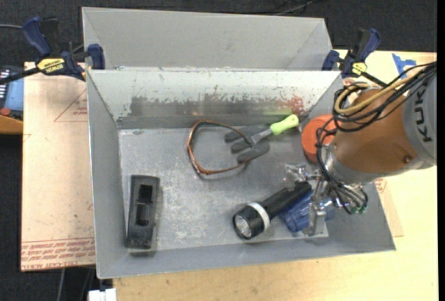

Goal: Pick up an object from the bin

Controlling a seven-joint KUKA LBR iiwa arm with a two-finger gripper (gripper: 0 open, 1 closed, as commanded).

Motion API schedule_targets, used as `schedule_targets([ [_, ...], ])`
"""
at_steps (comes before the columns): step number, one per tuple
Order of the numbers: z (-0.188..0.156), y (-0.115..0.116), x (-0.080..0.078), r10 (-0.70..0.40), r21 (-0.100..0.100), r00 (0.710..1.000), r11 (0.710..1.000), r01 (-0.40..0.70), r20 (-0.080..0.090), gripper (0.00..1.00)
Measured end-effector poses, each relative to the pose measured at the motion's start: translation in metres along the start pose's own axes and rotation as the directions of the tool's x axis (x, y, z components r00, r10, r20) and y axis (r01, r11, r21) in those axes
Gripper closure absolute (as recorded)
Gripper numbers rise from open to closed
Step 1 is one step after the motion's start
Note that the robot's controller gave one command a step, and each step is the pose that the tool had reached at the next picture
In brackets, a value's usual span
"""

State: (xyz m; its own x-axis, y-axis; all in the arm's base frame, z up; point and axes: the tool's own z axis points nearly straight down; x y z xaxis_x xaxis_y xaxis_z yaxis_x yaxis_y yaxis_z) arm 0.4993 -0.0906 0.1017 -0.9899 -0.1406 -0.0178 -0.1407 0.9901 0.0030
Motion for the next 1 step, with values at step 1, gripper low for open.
schedule_targets([
  [1, -0.0023, 0.0166, -0.0047, -0.015, 0.004, 1.0, 1.0, 0.015, 0.005, 0.0],
])
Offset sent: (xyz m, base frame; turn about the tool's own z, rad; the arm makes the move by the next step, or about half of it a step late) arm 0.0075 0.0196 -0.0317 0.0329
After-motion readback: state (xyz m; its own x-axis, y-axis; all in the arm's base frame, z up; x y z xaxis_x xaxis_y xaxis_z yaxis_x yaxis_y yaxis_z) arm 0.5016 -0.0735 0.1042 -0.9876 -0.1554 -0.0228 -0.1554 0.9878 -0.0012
